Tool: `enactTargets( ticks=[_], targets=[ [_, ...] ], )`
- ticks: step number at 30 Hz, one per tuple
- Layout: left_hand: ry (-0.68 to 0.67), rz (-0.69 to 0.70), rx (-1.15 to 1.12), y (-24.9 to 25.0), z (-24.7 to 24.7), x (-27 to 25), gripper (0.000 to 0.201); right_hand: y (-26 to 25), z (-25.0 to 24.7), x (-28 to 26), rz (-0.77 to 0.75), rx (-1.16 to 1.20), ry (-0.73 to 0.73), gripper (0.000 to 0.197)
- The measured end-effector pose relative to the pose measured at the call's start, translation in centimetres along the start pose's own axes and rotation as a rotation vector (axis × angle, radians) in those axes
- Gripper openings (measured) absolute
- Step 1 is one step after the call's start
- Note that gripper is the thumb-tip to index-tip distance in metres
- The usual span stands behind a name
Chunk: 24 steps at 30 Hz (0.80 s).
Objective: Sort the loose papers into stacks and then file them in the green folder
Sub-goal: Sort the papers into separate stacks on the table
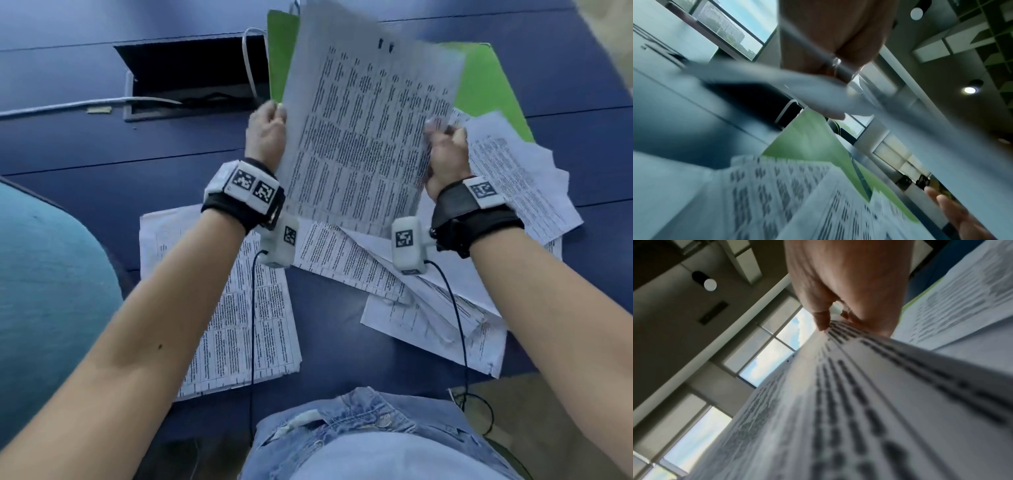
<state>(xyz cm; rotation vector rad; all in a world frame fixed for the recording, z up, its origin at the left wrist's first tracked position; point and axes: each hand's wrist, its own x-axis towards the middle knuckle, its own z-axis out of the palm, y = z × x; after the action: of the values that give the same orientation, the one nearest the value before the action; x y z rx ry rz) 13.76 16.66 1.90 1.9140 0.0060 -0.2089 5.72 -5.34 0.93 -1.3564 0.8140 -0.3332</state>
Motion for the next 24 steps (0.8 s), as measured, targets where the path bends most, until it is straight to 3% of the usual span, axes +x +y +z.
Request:
enactTargets(
  ticks=[3, 4, 5, 6, 7, 9, 11, 13, 16, 18, 20, 22, 24],
  targets=[
    [-0.119, -0.180, 0.029, -0.7, 1.4, -2.9, 0.072, 1.0, -2.2, -0.7, -0.010, -0.289, -0.079, 0.047],
    [-0.176, -0.244, 0.010, -0.9, 1.7, -3.8, 0.084, 1.5, -2.8, -0.9, -0.022, -0.385, -0.118, 0.038],
    [-0.210, -0.294, -0.002, -1.2, 2.0, -4.5, 0.088, 1.8, -3.4, -1.4, -0.027, -0.464, -0.167, 0.017],
    [-0.223, -0.320, -0.002, -1.8, 2.5, -5.0, 0.078, 2.4, -4.0, -1.6, -0.040, -0.534, -0.203, 0.008],
    [-0.220, -0.337, 0.015, -2.3, 2.9, -5.6, 0.057, 2.9, -4.6, -1.7, -0.037, -0.609, -0.240, 0.023],
    [-0.192, -0.368, 0.064, -3.6, 3.9, -7.1, 0.021, 3.7, -5.4, -2.2, -0.007, -0.727, -0.322, 0.030],
    [-0.155, -0.401, 0.142, -4.8, 4.8, -8.3, 0.008, 4.1, -6.1, -2.4, -0.052, -0.889, -0.312, 0.021],
    [-0.074, -0.418, 0.210, -5.4, 5.3, -9.3, 0.013, 4.2, -6.9, -2.4, -0.130, -1.027, -0.168, 0.007],
    [0.068, -0.442, 0.205, -5.3, 5.2, -9.8, 0.053, 4.5, -8.5, -2.0, -0.120, -1.237, -0.038, 0.040],
    [0.100, -0.445, 0.222, -5.1, 5.0, -9.6, 0.050, 4.4, -9.4, -1.7, -0.070, -1.318, -0.050, 0.057],
    [0.108, -0.447, 0.207, -5.1, 5.0, -9.4, 0.046, 4.2, -10.0, -1.3, -0.042, -1.336, -0.103, 0.061],
    [0.119, -0.441, 0.196, -4.8, 5.1, -9.5, 0.049, 4.1, -10.5, -0.4, -0.042, -1.361, -0.129, 0.059],
    [0.147, -0.404, 0.163, -4.4, 5.4, -10.0, 0.051, 3.5, -11.1, 0.3, -0.084, -1.392, -0.138, 0.044]
  ],
)
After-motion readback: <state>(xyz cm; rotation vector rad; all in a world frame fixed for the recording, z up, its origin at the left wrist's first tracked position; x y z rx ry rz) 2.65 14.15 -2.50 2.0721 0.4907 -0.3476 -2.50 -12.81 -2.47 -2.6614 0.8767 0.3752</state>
